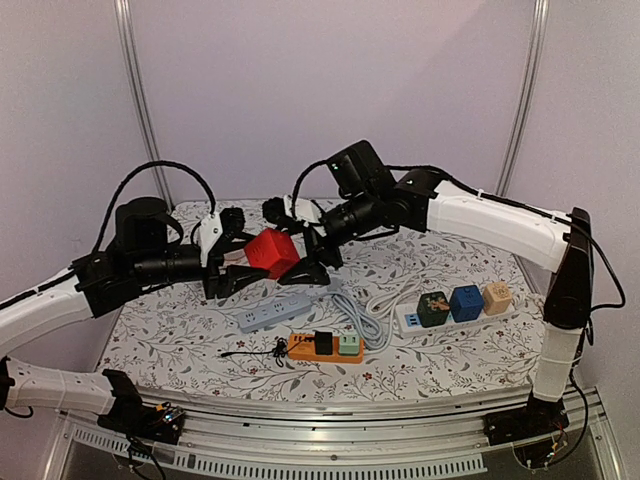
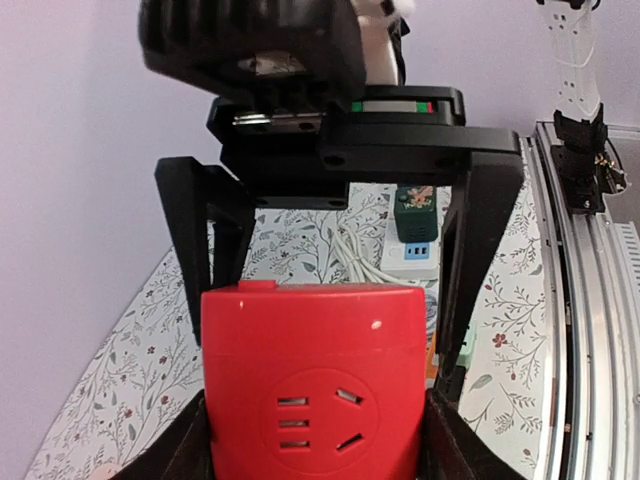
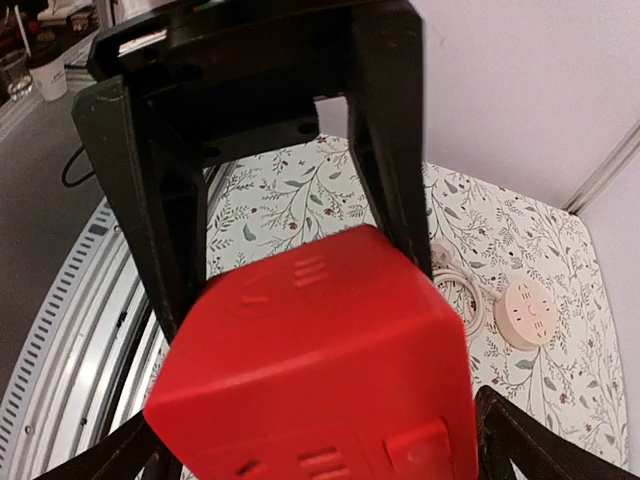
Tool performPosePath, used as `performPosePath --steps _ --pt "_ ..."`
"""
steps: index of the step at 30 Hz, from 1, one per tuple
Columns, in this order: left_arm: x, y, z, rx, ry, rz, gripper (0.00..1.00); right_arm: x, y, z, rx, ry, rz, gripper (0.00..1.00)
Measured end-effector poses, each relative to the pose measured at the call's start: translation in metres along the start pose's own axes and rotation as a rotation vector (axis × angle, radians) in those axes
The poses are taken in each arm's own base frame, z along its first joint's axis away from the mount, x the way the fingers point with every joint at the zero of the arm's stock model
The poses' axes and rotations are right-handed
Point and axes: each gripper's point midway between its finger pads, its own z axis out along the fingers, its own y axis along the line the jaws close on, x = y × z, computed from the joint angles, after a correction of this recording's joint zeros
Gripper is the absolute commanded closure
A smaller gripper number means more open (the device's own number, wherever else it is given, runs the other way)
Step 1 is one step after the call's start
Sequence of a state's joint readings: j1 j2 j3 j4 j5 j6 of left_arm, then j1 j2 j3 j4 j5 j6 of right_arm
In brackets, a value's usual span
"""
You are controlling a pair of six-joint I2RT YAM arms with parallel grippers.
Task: Insert the plug
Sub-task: Adjust the plug.
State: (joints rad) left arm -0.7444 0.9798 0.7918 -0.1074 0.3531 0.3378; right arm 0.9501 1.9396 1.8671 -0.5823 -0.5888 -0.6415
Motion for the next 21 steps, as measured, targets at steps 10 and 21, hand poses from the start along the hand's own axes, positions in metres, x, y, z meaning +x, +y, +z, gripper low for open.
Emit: performPosePath --steps 10,21 --pt "-0.02 0.026 -0.008 -0.203 -0.106 0.234 1.0 -0.023 -0.051 -0.076 0.203 -0.298 0.562 0.01" --pt "-0.021 0.032 -0.006 -0.254 -0.136 0.286 1.0 -0.059 -0.035 -0.057 0.3 -0.337 0.855 0.01"
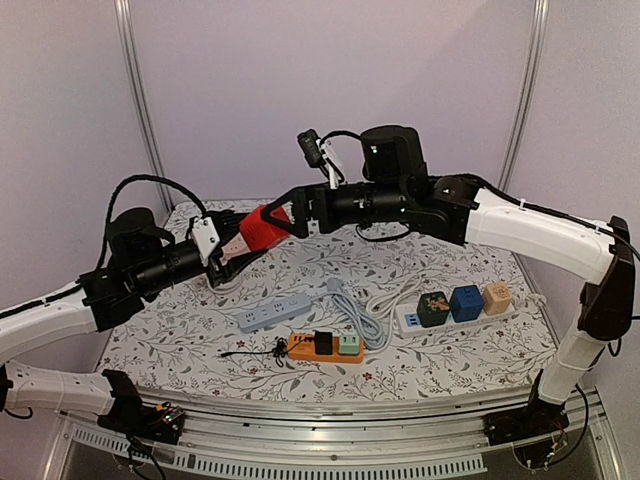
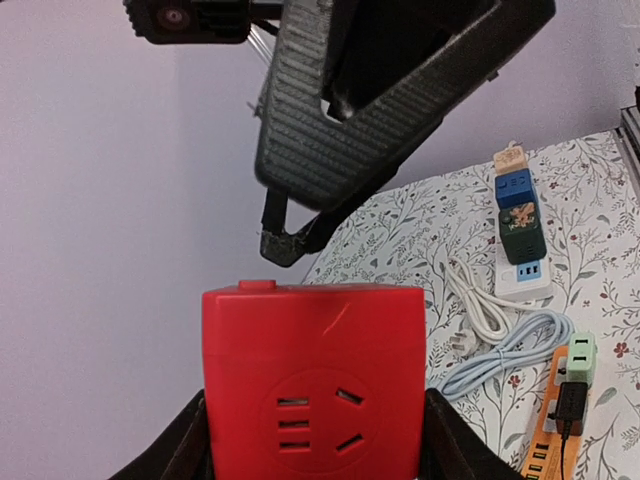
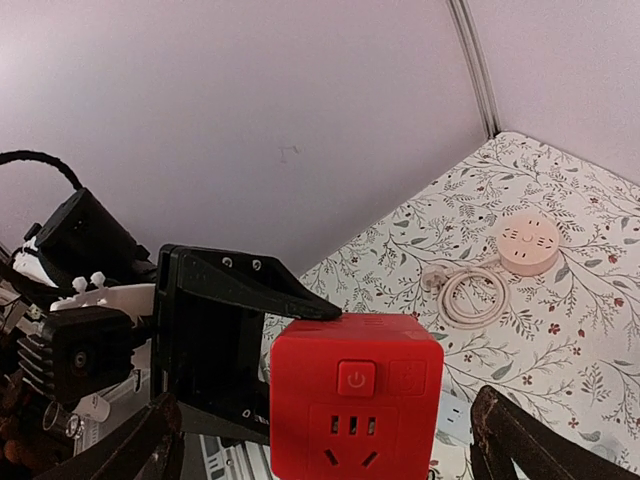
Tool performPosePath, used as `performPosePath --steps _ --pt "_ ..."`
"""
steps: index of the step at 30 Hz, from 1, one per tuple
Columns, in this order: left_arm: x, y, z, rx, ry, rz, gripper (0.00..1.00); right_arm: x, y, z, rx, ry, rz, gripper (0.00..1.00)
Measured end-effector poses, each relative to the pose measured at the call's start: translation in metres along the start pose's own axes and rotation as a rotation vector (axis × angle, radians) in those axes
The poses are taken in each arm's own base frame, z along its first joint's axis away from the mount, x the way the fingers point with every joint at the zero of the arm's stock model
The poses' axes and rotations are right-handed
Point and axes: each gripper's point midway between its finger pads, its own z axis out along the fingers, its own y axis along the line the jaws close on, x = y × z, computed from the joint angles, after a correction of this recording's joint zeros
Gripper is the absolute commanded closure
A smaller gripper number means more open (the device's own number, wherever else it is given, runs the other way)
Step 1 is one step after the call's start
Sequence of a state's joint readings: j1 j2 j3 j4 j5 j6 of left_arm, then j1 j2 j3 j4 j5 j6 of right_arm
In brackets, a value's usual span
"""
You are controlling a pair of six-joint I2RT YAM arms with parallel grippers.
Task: Insert the plug
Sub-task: Adjust the plug.
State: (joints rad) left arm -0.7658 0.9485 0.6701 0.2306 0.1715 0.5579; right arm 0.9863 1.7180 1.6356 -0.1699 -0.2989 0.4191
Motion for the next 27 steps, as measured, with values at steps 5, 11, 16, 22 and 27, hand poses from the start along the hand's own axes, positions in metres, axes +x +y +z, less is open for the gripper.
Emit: performPosePath --steps 5,11,16,22,27 --pt "0.003 -0.002 0.0 0.002 0.0 0.0 1.0 -0.004 -0.005 0.008 0.026 0.0 0.01 0.07" --pt "0.001 -0.005 0.0 0.011 -0.006 0.001 1.0 0.015 -0.013 0.029 0.03 0.057 0.017 0.08" --pt "0.002 -0.006 0.001 0.011 -0.005 0.005 1.0 0.03 -0.017 0.039 0.02 0.104 0.015 0.3" --pt "0.004 -0.006 0.002 0.007 0.002 0.021 1.0 0.033 -0.009 0.041 -0.025 0.132 0.028 0.98" --pt "0.004 -0.006 0.002 0.009 0.003 0.019 0.15 0.033 -0.01 0.041 -0.024 0.134 0.032 1.0"
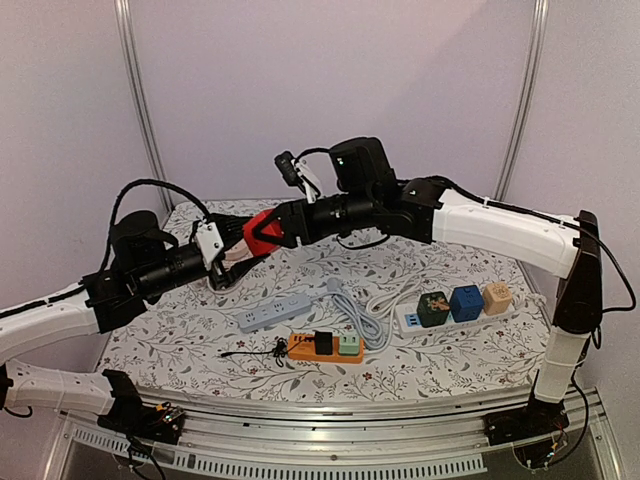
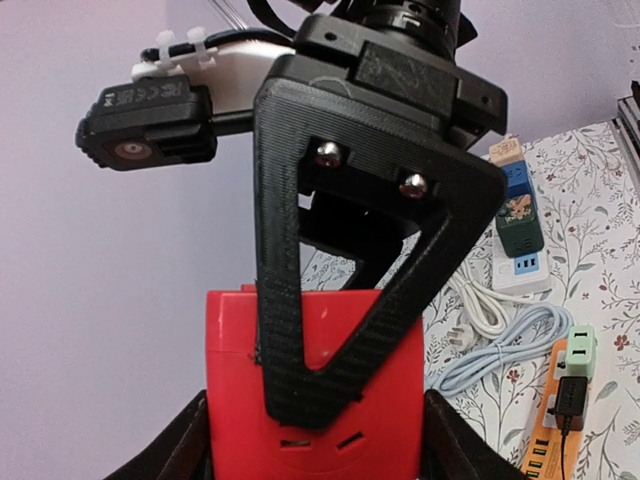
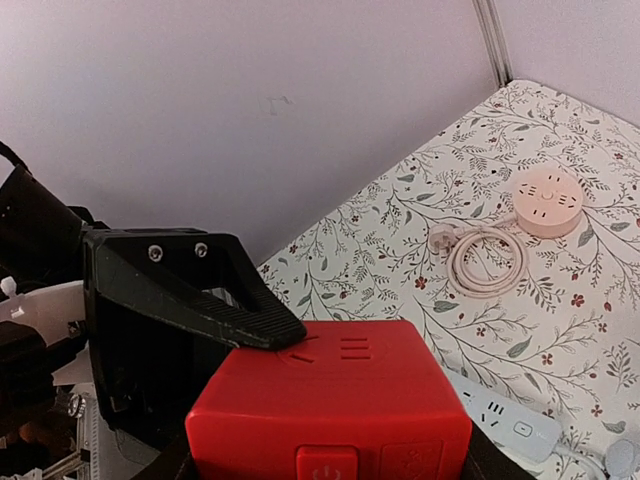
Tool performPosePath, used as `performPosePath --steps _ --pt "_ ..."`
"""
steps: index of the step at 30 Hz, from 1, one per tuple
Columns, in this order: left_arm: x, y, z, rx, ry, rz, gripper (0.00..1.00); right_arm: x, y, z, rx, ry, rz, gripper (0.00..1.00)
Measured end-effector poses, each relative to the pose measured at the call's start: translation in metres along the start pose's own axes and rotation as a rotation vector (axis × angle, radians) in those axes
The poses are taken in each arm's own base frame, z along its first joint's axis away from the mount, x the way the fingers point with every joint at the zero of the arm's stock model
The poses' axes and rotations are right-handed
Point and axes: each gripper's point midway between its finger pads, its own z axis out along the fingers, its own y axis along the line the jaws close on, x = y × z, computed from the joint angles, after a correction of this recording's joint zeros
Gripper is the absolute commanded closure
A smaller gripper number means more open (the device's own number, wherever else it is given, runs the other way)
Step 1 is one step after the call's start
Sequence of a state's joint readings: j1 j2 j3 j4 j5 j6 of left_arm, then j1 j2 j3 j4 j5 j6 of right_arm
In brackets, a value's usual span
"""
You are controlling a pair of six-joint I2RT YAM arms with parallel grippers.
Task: Insert the plug
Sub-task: Adjust the plug.
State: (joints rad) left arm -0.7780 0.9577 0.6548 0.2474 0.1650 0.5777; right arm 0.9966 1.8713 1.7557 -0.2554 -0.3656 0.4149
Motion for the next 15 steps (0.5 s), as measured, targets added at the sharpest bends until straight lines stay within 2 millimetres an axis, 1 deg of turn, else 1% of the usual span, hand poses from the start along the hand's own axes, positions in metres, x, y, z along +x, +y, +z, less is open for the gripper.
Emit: performPosePath --steps 1,2,4,7,9,11,13,15 --pt "0.001 -0.001 0.0 0.003 0.002 -0.005 0.02 0.0 -0.001 0.0 0.004 0.0 0.001 1.0" --pt "0.002 -0.002 0.0 0.011 0.007 -0.005 0.01 0.0 -0.003 0.0 0.016 0.0 0.001 1.0" --pt "0.008 -0.008 -0.001 0.042 0.044 -0.012 0.01 0.004 -0.011 0.0 0.067 0.012 0.009 1.0" --pt "0.02 -0.014 -0.005 0.098 0.137 -0.021 0.0 0.011 -0.032 -0.001 0.188 0.044 0.023 1.0" --pt "0.032 -0.015 -0.012 0.144 0.224 -0.027 0.01 0.013 -0.047 0.001 0.266 0.058 0.027 1.0" --pt "0.047 -0.009 -0.024 0.176 0.324 -0.049 0.01 0.019 -0.065 0.005 0.349 0.082 0.032 1.0" --pt "0.066 -0.001 -0.038 0.193 0.433 -0.091 0.01 0.029 -0.083 0.011 0.424 0.12 0.035 1.0" --pt "0.087 0.004 -0.055 0.21 0.559 -0.145 0.03 0.044 -0.101 0.019 0.489 0.169 0.04 1.0"
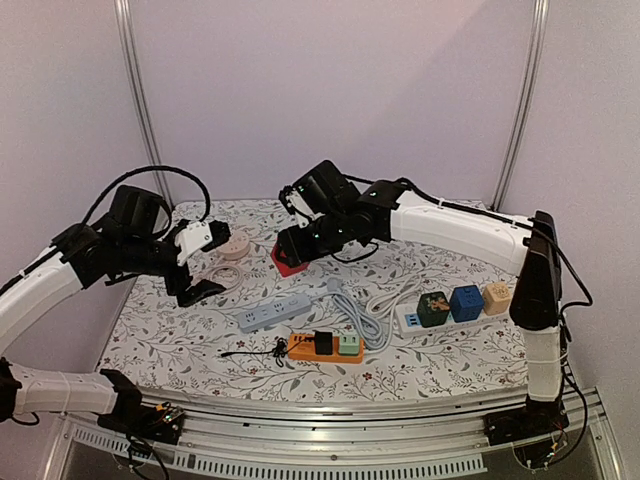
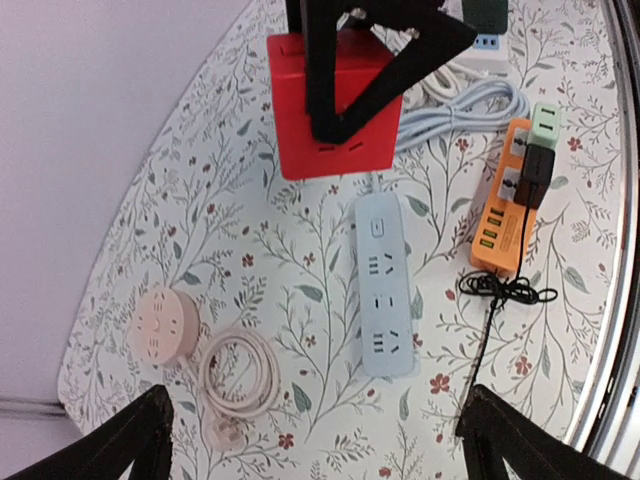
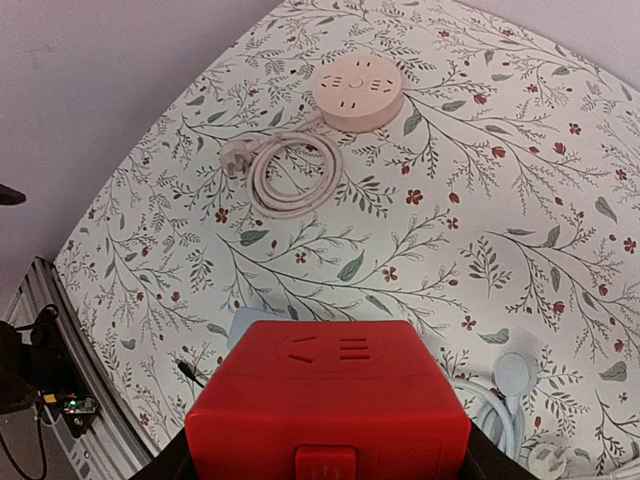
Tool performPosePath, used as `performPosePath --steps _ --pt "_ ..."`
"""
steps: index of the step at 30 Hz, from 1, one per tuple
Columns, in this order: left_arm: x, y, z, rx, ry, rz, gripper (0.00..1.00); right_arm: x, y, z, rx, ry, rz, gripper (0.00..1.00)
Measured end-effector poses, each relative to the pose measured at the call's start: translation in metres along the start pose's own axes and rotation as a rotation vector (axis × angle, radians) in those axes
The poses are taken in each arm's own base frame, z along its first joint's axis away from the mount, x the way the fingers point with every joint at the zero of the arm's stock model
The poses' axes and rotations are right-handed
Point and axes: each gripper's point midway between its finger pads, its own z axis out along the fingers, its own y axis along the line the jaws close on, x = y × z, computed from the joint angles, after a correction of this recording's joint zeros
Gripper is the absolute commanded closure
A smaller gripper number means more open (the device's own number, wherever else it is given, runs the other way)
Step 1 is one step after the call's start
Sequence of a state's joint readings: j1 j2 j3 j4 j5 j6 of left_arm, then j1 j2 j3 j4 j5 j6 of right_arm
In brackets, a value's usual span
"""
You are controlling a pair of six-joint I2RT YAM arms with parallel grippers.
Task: Insert the plug
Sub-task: Adjust the plug, then adjust the socket at the center of the board.
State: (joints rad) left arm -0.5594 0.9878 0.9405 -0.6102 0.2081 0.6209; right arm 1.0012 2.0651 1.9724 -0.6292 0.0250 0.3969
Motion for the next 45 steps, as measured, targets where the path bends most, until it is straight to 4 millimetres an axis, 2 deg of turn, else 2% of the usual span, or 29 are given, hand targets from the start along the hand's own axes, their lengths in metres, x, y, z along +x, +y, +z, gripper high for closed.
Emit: performPosePath --steps 2,4,6,10,14,17,22,28,30,33,36,38,42,45 --pt "0.024 -0.002 -0.003 0.037 0.114 -0.056 0.07 0.012 -0.01 0.017 0.05 0.049 -0.005 1.0" --pt "0.045 -0.012 -0.005 0.082 0.209 -0.099 0.08 0.023 -0.018 0.03 0.092 0.089 -0.013 1.0" --pt "0.058 -0.02 -0.009 0.105 0.268 -0.13 0.09 0.035 -0.023 0.044 0.132 0.128 -0.028 1.0" --pt "0.086 -0.035 -0.015 0.147 0.416 -0.202 0.23 0.048 -0.027 0.062 0.164 0.174 -0.048 1.0" --pt "0.113 -0.047 -0.006 0.219 0.592 -0.279 0.23 0.062 -0.029 0.071 0.172 0.216 -0.054 1.0" --pt "0.128 -0.055 0.012 0.278 0.675 -0.32 0.18 0.067 -0.028 0.072 0.166 0.235 -0.053 1.0" --pt "0.135 -0.056 0.059 0.312 0.671 -0.34 0.09 0.067 -0.029 0.073 0.159 0.237 -0.049 1.0" --pt "0.14 -0.059 0.112 0.327 0.644 -0.319 0.09 0.086 -0.049 0.068 0.192 0.283 -0.027 1.0" --pt "0.137 -0.061 0.124 0.322 0.623 -0.297 0.14 0.09 -0.058 0.063 0.205 0.293 -0.015 1.0" --pt "0.136 -0.065 0.142 0.308 0.608 -0.273 0.24 0.084 -0.065 0.052 0.215 0.28 0.001 1.0" --pt "0.143 -0.068 0.156 0.303 0.63 -0.284 0.4 0.073 -0.067 0.039 0.215 0.248 0.012 1.0" --pt "0.145 -0.068 0.164 0.302 0.639 -0.287 0.55 0.067 -0.066 0.031 0.213 0.228 0.013 1.0" --pt "0.136 -0.072 0.166 0.319 0.61 -0.305 0.76 0.06 -0.066 0.018 0.215 0.2 0.013 1.0" --pt "0.132 -0.086 0.161 0.342 0.604 -0.314 0.81 0.061 -0.066 0.016 0.213 0.194 0.015 1.0"
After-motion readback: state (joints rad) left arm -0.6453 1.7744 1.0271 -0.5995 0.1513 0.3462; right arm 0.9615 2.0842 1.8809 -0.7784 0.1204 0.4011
